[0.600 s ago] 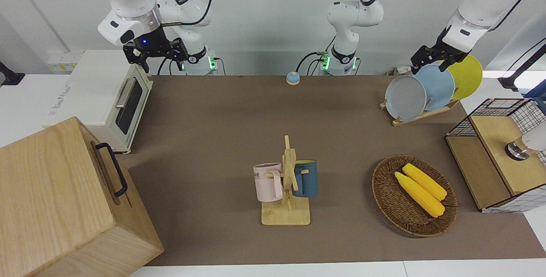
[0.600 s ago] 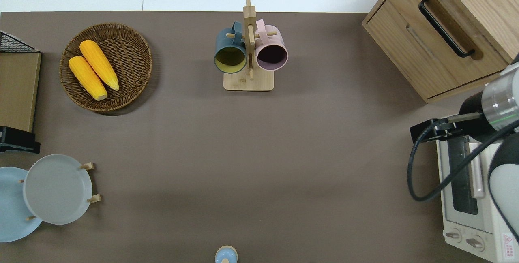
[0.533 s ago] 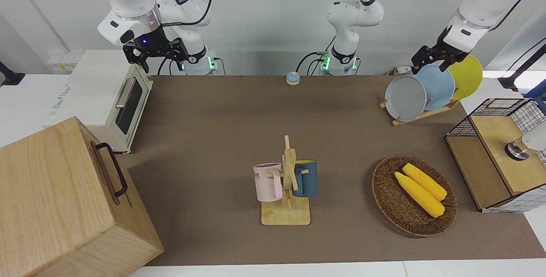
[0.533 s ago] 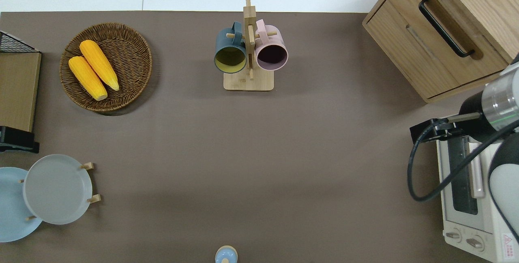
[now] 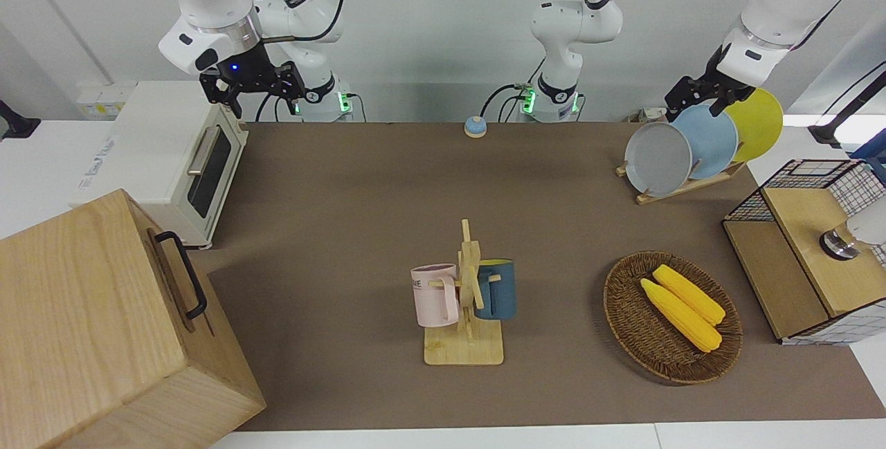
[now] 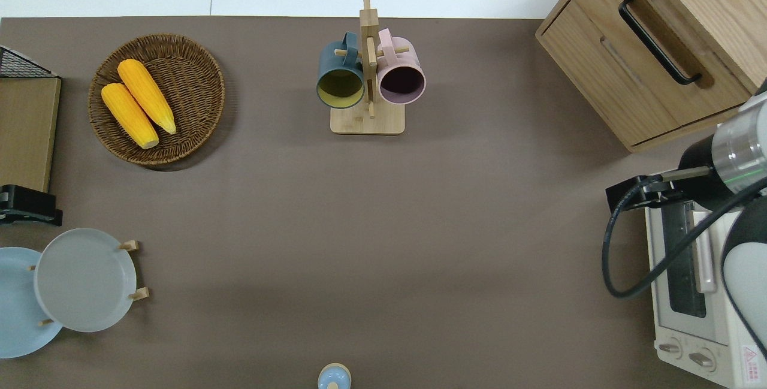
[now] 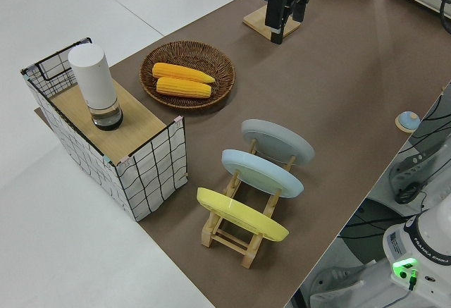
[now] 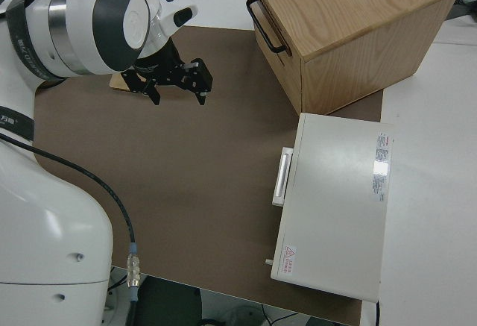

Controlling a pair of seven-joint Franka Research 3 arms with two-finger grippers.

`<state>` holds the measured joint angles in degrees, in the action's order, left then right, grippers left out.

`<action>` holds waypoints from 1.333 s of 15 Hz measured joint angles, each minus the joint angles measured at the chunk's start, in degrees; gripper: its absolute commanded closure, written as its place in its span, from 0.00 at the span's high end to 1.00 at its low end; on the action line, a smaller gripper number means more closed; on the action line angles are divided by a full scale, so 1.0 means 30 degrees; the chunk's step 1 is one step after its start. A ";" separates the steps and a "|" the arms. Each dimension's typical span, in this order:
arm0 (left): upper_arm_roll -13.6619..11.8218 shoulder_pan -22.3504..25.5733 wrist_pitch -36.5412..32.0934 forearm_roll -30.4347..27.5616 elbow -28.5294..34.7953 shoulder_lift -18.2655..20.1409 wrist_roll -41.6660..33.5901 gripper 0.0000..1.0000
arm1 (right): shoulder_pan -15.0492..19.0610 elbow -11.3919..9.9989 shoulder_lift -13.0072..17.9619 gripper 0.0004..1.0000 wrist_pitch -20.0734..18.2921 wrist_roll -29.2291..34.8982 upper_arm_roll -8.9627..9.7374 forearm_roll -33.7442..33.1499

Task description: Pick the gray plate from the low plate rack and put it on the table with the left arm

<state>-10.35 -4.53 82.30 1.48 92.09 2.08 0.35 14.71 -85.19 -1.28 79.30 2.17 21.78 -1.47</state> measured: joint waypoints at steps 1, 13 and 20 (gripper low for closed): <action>0.0003 -0.0011 -0.0003 0.0481 0.0141 -0.0007 0.0000 1.00 | 0.0000 0.0000 0.0000 0.98 0.0000 0.0000 0.0000 0.0000; 0.0306 -0.0130 0.0505 0.6009 0.4357 -0.0519 -0.0002 1.00 | 0.0000 0.0000 0.0000 0.98 0.0000 0.0000 0.0000 0.0000; 0.0030 -0.0095 0.2676 0.6610 0.6778 -0.0779 -0.0001 0.71 | 0.0000 0.0000 0.0000 0.98 0.0000 0.0000 0.0000 0.0000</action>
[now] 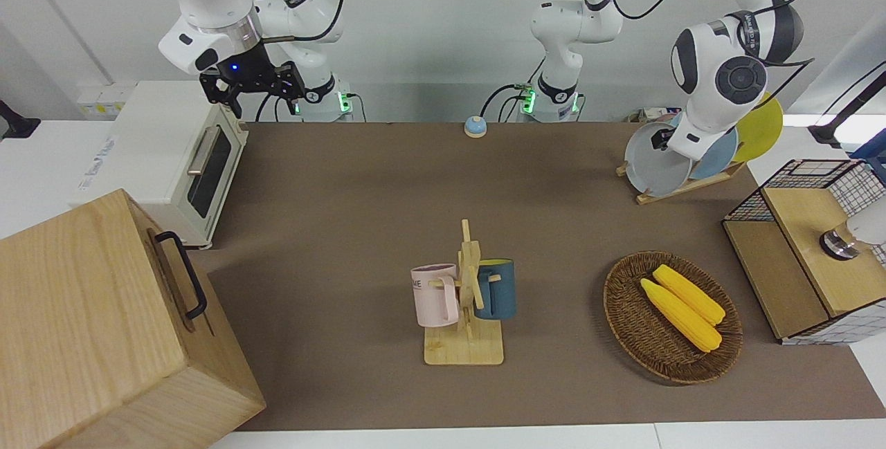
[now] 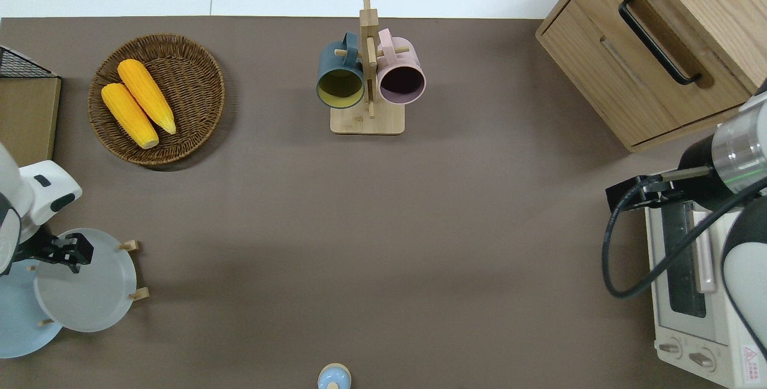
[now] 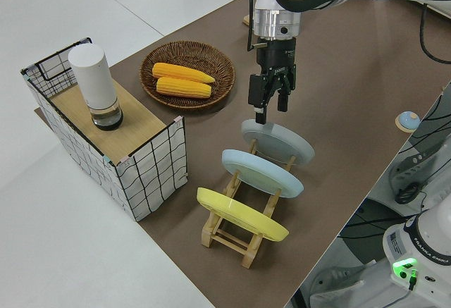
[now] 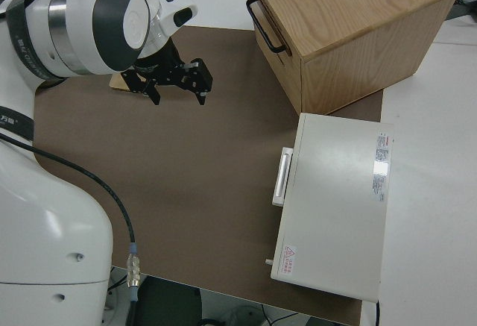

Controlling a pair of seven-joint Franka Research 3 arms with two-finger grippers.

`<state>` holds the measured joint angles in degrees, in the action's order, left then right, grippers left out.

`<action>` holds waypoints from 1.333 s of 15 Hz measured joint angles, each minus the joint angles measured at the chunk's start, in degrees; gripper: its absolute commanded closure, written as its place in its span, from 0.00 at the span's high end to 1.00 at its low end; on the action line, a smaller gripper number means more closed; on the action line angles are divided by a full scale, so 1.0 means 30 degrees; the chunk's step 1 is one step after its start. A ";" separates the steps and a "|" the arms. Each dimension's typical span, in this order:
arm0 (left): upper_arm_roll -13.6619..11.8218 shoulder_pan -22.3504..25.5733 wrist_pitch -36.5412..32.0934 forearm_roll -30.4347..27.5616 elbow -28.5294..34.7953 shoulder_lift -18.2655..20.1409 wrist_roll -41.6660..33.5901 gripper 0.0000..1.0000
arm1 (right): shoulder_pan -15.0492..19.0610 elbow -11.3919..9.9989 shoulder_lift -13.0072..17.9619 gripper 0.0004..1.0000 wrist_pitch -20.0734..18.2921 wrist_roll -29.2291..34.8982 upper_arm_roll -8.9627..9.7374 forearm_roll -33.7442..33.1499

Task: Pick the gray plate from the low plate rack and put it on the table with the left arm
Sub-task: 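Reach the left gripper down to the gray plate's rim in the rack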

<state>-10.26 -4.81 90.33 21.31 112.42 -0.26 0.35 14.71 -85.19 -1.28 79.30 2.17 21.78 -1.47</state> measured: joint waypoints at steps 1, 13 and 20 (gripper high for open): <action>-0.0041 0.0004 0.0100 0.0006 0.0069 -0.0005 0.0000 0.61 | 0.0000 0.0000 0.0000 0.98 0.0000 0.0000 0.0000 0.0000; -0.0595 0.0026 0.1081 0.0022 0.0739 -0.0091 0.0113 0.21 | 0.0000 0.0000 0.0000 0.98 0.0000 0.0000 0.0000 0.0000; -0.0702 0.0027 0.1251 0.0033 0.0868 -0.0057 0.0121 0.00 | 0.0000 0.0000 0.0000 0.98 0.0000 0.0000 0.0000 0.0000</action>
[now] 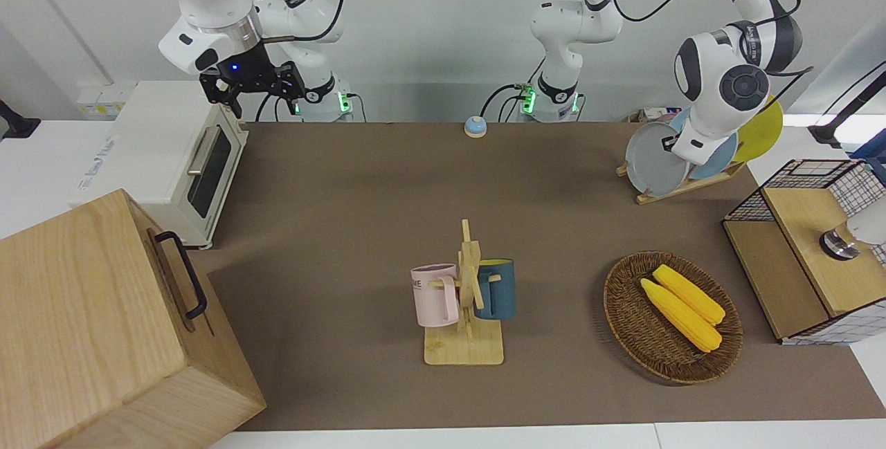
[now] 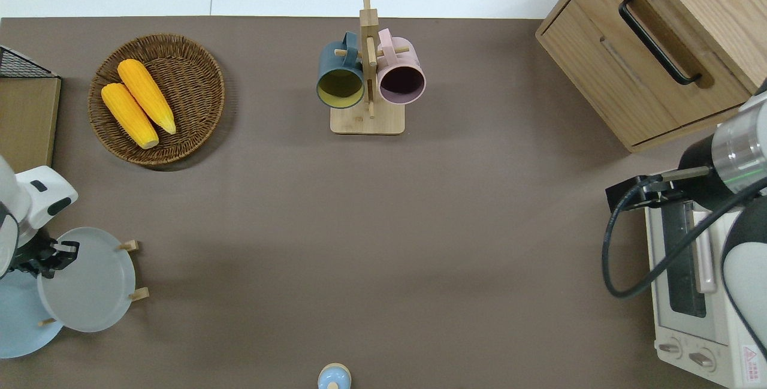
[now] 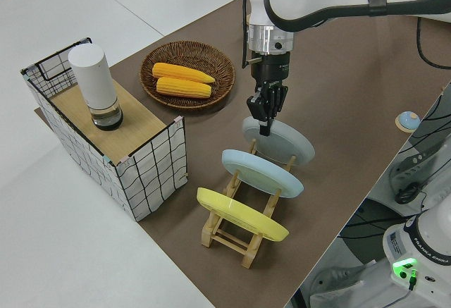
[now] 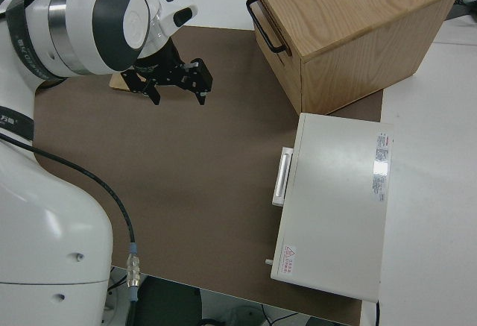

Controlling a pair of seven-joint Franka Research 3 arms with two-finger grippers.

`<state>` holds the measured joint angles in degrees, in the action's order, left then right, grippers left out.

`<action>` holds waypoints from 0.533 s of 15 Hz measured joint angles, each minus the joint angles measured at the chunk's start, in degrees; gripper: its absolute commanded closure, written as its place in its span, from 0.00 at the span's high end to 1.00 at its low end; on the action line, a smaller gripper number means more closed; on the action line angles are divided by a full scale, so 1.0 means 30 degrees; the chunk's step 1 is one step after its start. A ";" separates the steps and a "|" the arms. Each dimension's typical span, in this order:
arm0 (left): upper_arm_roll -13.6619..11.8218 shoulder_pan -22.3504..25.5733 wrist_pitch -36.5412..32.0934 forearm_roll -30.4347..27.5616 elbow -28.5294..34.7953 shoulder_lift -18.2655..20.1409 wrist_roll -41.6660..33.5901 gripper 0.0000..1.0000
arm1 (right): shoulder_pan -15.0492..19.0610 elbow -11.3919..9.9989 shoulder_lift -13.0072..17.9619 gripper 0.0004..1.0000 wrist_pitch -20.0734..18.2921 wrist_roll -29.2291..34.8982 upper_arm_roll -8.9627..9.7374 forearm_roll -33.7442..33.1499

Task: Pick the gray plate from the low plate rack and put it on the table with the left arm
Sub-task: 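Reach the left gripper down to the gray plate's rim in the rack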

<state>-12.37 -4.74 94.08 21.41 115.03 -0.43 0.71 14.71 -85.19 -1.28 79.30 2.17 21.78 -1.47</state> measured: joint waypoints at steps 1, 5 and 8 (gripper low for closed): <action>0.0000 0.0000 0.0010 0.0000 0.0000 0.0000 0.0000 0.00 | 0.0000 0.0000 0.0000 0.98 0.0000 0.0000 0.0000 0.0000; 0.0000 0.0000 0.0006 0.0000 -0.0050 0.0036 0.0001 0.00 | 0.0000 0.0000 0.0000 0.98 0.0000 0.0000 0.0000 0.0000; 0.0009 -0.0006 -0.0510 -0.0006 -0.0547 0.0148 0.0011 0.00 | 0.0000 0.0000 0.0000 0.98 0.0000 0.0000 0.0000 0.0000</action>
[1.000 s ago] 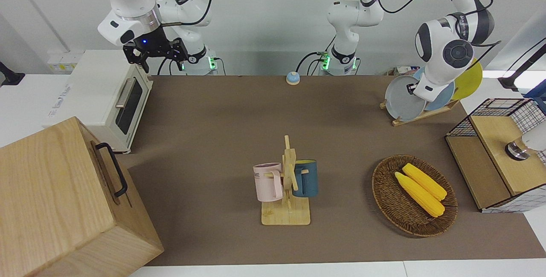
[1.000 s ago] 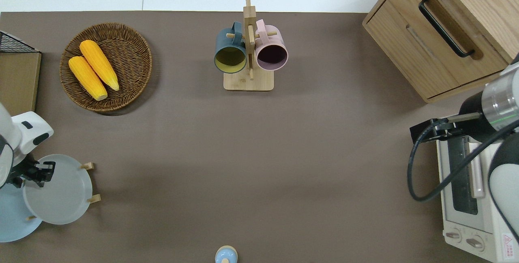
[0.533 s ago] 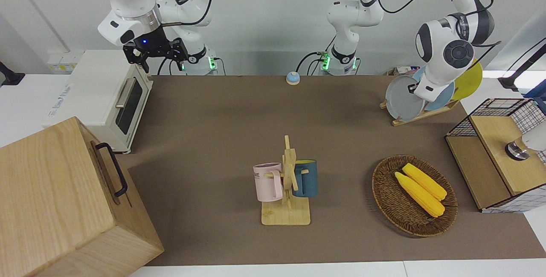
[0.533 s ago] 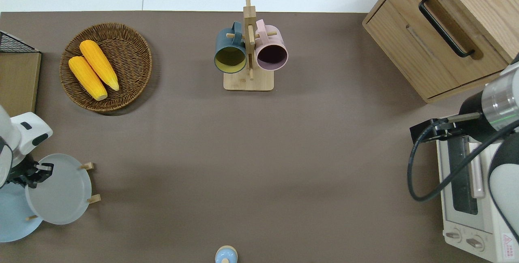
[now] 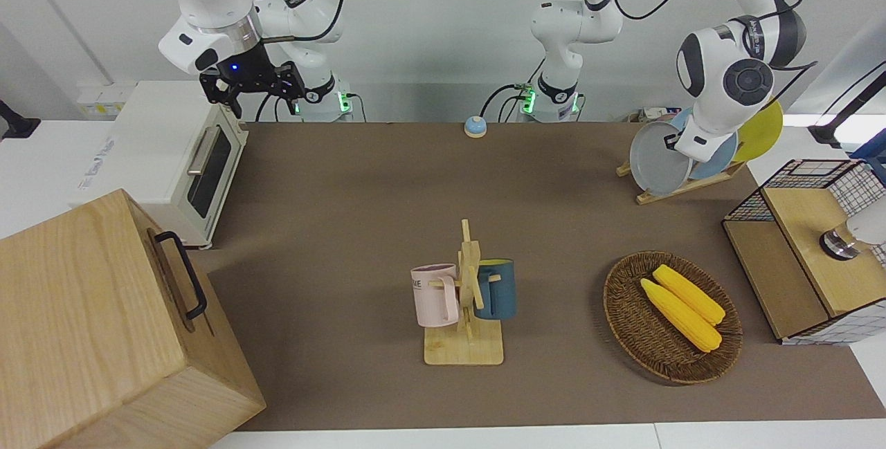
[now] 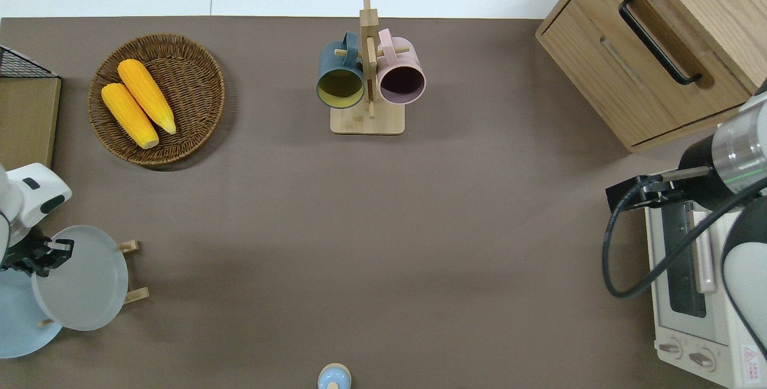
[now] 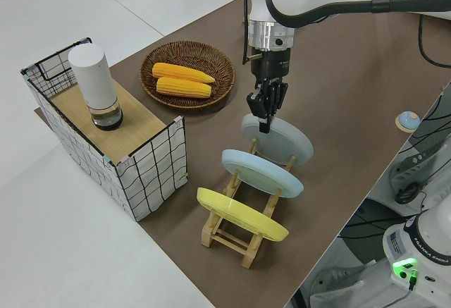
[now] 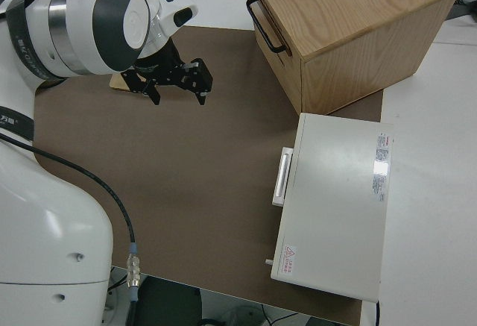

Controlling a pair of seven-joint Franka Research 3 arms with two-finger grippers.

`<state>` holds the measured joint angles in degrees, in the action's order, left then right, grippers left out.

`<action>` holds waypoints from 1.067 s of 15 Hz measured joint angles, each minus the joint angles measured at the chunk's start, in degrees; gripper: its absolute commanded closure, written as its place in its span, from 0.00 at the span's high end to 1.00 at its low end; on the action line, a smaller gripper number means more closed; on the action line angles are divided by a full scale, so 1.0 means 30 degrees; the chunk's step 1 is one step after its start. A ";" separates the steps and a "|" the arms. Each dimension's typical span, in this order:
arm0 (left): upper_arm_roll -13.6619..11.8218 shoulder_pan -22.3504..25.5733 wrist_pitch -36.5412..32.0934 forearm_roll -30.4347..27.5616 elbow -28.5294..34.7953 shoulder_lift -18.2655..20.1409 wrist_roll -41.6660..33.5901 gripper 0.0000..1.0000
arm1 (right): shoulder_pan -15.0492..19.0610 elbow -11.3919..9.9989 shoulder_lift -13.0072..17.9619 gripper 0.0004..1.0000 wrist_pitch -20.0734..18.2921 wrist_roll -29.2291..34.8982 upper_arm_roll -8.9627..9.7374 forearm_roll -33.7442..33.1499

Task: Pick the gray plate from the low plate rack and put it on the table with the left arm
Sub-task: 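Grasp the gray plate rim with the left gripper and lift it out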

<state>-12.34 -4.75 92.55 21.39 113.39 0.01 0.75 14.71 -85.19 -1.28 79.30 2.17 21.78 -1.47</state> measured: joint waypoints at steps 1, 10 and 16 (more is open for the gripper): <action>0.0006 -0.0003 -0.0523 0.0000 -0.0423 0.0027 0.0000 0.00 | 0.0000 0.0000 0.0000 0.98 0.0000 0.0000 0.0000 0.0000; 0.0585 -0.0058 -0.3341 -0.2367 -0.2860 0.0556 0.0002 0.00 | 0.0000 0.0000 0.0000 0.98 0.0000 0.0000 0.0000 0.0000; 0.0382 -0.0034 -0.3364 -0.7775 -0.2895 0.0651 0.0129 0.00 | 0.0000 0.0000 0.0000 0.98 0.0000 0.0000 0.0000 0.0000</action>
<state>-11.19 -4.85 82.46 -1.94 104.70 1.97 1.13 14.71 -85.19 -1.28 79.30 2.17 21.78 -1.47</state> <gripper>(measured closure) 0.877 0.013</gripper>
